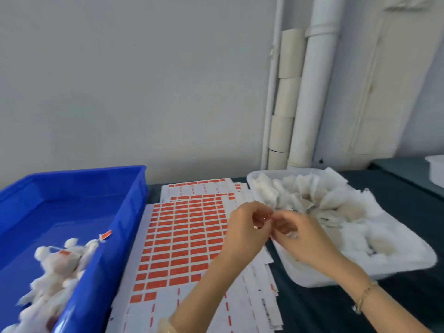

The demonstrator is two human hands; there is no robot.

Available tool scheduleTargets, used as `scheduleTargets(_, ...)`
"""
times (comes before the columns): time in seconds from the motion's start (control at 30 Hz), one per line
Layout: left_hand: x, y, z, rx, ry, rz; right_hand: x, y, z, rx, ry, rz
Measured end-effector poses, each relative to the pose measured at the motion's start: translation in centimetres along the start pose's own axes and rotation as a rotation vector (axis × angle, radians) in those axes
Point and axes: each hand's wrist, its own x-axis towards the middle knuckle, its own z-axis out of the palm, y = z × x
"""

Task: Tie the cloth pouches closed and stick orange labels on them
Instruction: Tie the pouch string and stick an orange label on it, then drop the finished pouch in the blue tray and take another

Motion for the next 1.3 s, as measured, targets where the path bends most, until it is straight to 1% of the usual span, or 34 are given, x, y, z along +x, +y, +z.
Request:
scheduleTargets(0.07,1.0,0.4,2.5,-0.056,-0.062,0.005,-0.3,1.9,-1.9,-0.065,0.014,0.039)
scheduleTargets(0.13,1.9,0.8,5.1,-0.057,-0.131,0.018,-0.7,4.0,-3.9,-0.133,0.047,0.074)
scheduleTargets(0.27,3.5,1.7,9.8,-0.013,-0.309,-0.009,-1.6,8.3,-7.5,-0.246,0.156,0.167)
scheduleTargets(0.33,4.2,2.1,11.5,0.074,-0.385,-0.005,-1.6,10.0,-8.7,-0.314,0.167,0.200)
scheduleTargets(0.43,5.4,2.8,13.7,0.232,-0.492,0.033,-1.5,11.9,-10.0,-0.383,0.115,0.267)
scheduleTargets(0.5,5.9,3.0,15.2,0.324,-0.571,0.044,-1.6,13.0,-10.4,-0.439,0.031,0.333)
scheduleTargets(0.6,6.4,3.0,16.6,0.460,-0.638,0.049,-1.8,14.4,-10.4,-0.506,-0.091,0.445)
scheduleTargets(0.7,6.9,2.7,17.4,0.512,-0.706,0.025,-1.5,15.3,-9.9,-0.558,-0.154,0.477)
scheduleTargets(0.77,7.2,2.6,17.7,0.556,-0.750,-0.002,-1.2,15.9,-9.6,-0.580,-0.152,0.481)
scheduleTargets(0.83,7.4,2.4,18.0,0.581,-0.759,-0.046,-0.8,16.4,-9.4,-0.630,-0.120,0.494)
scheduleTargets(0.97,7.3,1.8,18.1,0.536,-0.699,-0.072,0.2,17.1,-8.9,-0.658,-0.056,0.495)
scheduleTargets(1.03,7.4,1.7,17.7,0.520,-0.717,-0.050,0.7,17.2,-8.7,-0.661,-0.037,0.494)
scheduleTargets(1.13,7.6,1.8,17.3,0.537,-0.751,0.003,1.5,17.0,-8.6,-0.690,0.058,0.503)
scheduleTargets(1.2,7.4,1.9,17.1,0.540,-0.750,0.006,1.9,16.8,-8.6,-0.726,0.114,0.482)
scheduleTargets(1.3,7.2,1.9,17.0,0.535,-0.737,0.005,2.1,16.5,-8.5,-0.763,0.155,0.442)
